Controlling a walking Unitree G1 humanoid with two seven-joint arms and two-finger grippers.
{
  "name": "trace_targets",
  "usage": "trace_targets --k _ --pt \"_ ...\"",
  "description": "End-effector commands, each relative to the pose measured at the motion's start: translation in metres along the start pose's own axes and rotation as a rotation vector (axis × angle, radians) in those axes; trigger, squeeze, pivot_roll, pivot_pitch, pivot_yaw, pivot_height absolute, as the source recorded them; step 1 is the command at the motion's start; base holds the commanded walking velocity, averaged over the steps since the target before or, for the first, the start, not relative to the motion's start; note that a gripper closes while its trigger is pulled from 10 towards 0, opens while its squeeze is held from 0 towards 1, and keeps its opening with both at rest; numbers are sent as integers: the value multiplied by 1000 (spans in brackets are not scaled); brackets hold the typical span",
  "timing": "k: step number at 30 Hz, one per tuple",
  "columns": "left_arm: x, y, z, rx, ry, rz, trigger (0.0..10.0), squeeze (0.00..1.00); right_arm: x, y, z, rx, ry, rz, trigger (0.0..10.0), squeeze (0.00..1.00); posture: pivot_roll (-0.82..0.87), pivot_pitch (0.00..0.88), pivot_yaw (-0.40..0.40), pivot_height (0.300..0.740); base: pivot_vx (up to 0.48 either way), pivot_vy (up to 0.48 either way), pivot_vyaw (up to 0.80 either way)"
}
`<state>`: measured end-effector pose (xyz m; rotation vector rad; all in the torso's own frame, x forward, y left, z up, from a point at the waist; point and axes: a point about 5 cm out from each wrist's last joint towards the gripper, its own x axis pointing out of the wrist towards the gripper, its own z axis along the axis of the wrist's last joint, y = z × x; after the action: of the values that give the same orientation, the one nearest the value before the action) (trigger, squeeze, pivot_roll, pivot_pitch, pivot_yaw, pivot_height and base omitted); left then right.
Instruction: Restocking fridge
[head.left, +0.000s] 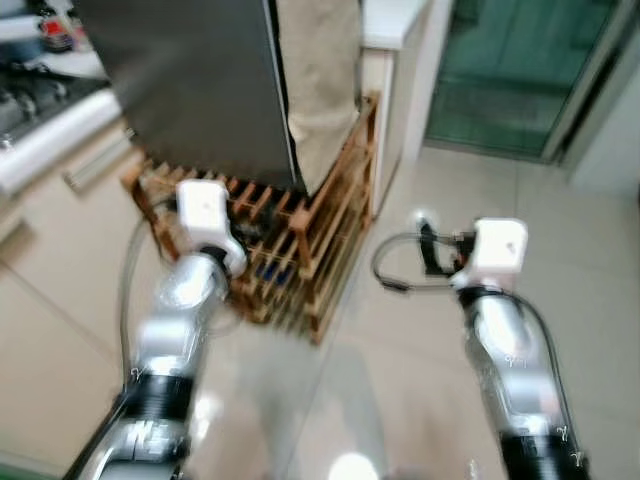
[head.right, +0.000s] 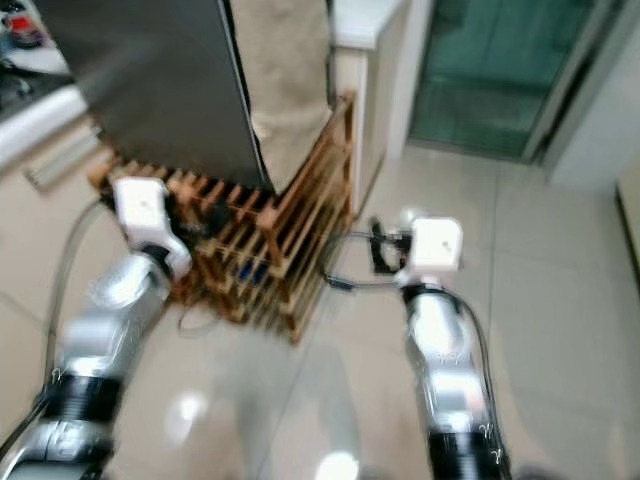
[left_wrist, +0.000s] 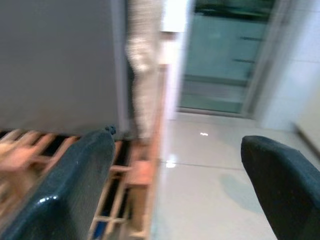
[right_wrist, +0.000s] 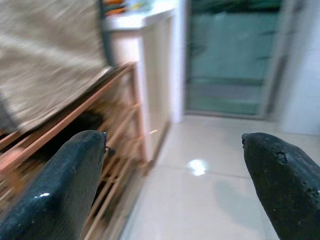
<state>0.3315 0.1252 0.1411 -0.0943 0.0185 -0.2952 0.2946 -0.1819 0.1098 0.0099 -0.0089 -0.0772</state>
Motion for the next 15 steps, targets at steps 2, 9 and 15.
trace_targets --k 2,9,15 --pt "1 1 10 1 -52 -15 10000 0 6 6 18 -1 -77 3 10000 0 -102 0 82 740 0 0 0" --pt "5 -5 19 -53 -121 -11 10000 0 16 12 29 -22 -112 60 10000 0 -114 0 52 740 332 -241 0" --pt "8 -16 25 -85 -155 -22 10000 0 17 7 35 -49 -126 76 10000 0 -134 0 39 740 406 -174 0"
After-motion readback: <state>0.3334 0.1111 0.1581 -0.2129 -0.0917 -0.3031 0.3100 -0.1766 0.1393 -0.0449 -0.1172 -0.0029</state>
